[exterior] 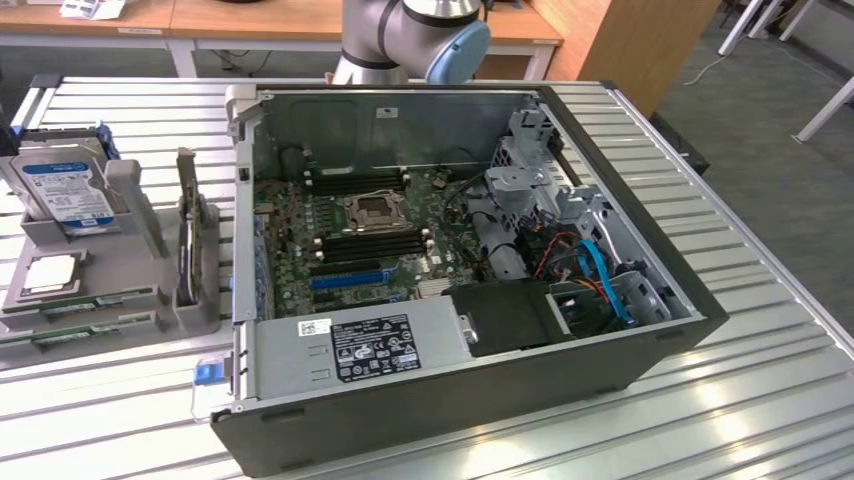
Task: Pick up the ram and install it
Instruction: 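Pick up the ram and move it above insertion slot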
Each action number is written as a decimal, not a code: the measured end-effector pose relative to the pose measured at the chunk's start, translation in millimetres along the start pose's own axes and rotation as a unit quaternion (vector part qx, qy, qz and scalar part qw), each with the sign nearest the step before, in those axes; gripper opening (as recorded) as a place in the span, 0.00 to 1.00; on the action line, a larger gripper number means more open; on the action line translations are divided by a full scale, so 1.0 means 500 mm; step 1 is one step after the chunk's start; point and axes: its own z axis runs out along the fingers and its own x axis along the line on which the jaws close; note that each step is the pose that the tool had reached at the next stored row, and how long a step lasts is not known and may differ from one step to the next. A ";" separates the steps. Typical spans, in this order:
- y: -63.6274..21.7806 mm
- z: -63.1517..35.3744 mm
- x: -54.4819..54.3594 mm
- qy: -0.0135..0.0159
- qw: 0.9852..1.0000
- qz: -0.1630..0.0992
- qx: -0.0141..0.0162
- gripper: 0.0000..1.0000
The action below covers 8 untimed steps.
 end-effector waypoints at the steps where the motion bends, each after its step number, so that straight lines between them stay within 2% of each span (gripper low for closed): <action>1: 0.000 0.000 0.000 0.000 1.000 0.002 0.000 0.10; 8: 0.000 0.000 0.000 -0.001 1.000 0.008 0.000 0.10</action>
